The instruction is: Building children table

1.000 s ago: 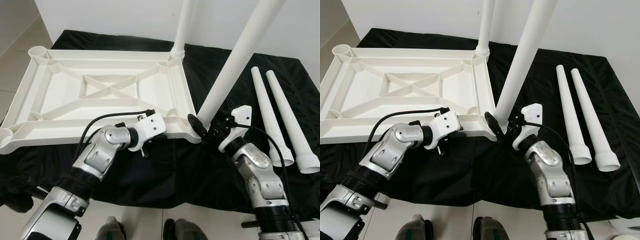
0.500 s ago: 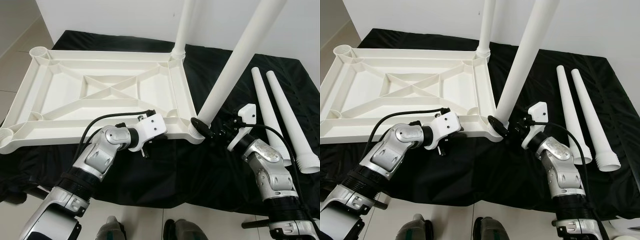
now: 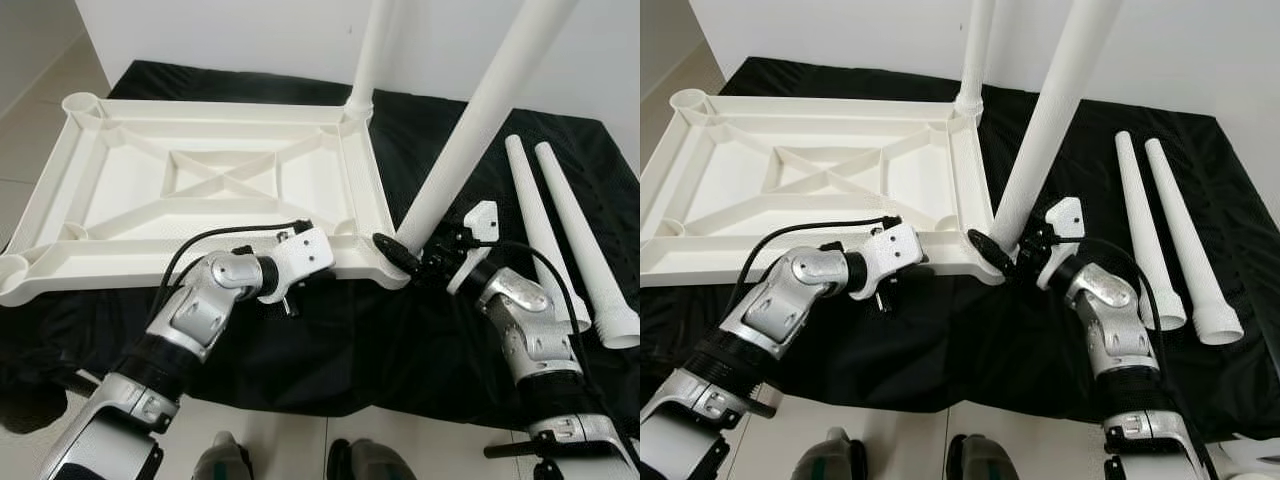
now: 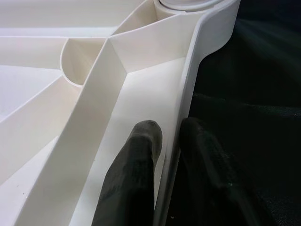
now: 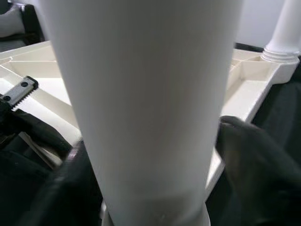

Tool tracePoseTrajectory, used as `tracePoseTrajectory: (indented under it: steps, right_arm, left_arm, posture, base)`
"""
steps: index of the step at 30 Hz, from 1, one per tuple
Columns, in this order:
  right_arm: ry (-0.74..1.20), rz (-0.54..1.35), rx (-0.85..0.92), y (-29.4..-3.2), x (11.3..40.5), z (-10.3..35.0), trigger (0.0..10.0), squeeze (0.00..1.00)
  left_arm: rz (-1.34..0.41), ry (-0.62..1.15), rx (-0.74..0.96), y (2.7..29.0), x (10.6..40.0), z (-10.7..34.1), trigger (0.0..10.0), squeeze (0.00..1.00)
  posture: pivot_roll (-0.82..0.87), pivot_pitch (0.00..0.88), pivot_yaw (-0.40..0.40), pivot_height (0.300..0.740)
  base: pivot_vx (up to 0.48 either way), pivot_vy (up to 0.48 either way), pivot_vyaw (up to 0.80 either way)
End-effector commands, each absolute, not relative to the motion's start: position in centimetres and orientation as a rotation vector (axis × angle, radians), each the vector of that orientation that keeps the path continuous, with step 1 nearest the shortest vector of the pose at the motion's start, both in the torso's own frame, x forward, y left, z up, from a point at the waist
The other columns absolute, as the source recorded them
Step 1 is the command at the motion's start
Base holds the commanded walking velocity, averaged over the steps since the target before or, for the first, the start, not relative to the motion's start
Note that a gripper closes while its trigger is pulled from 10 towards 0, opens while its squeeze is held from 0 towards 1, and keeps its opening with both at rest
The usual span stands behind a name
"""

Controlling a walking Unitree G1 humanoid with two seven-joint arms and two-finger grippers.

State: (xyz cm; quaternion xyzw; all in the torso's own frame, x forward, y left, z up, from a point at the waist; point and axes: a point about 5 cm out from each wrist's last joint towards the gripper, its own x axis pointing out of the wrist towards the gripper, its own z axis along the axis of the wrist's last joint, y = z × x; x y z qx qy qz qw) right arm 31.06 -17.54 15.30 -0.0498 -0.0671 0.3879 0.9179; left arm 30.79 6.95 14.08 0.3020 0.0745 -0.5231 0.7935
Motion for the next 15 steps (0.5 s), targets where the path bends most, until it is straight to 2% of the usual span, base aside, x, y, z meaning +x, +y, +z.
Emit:
tracePoseTrajectory:
  steps: [1,10,11,12,13,14,15]
  right_arm:
    - [-0.121,0.822,-0.116,-17.52,31.06,14.93,0.0,0.00]
    - [-0.117,0.832,-0.120,-17.78,30.95,14.75,0.0,0.00]
    - [-0.111,0.830,-0.119,-17.87,30.85,14.64,2.2,0.00]
    - [-0.108,0.825,-0.120,-17.95,30.76,14.58,6.7,0.00]
    - [-0.108,0.825,-0.120,-17.95,30.76,14.58,6.7,0.00]
    - [-0.105,0.819,-0.114,-18.01,30.69,14.52,10.0,0.00]
    - [-0.105,0.819,-0.114,-18.01,30.69,14.52,10.0,0.00]
  left_arm:
    - [-1.131,0.088,0.675,6.34,30.94,15.47,10.0,0.00]
    - [-1.132,0.088,0.670,6.31,30.90,15.45,10.0,0.00]
    - [-1.132,0.088,0.670,6.30,30.88,15.44,10.0,0.00]
    - [-1.133,0.087,0.671,6.29,30.87,15.44,10.0,0.00]
    - [-1.133,0.087,0.671,6.29,30.87,15.44,10.0,0.00]
    - [-1.132,0.087,0.670,6.29,30.87,15.45,10.0,0.00]
    - [-1.132,0.087,0.670,6.29,30.87,15.45,10.0,0.00]
  posture:
    - [-0.02,0.058,-0.028,0.740]
    - [-0.02,0.060,-0.030,0.740]
    - [-0.02,0.061,-0.030,0.740]
    - [-0.02,0.061,-0.030,0.740]
    - [-0.02,0.061,-0.030,0.740]
    - [-0.02,0.060,-0.029,0.740]
    - [-0.02,0.060,-0.029,0.740]
  base:
    - [0.000,0.000,0.00]
    - [0.000,0.000,0.00]
    - [0.000,0.000,0.00]
    - [0.000,0.000,0.00]
    - [0.000,0.000,0.00]
    - [0.000,0.000,0.00]
    - [0.000,0.000,0.00]
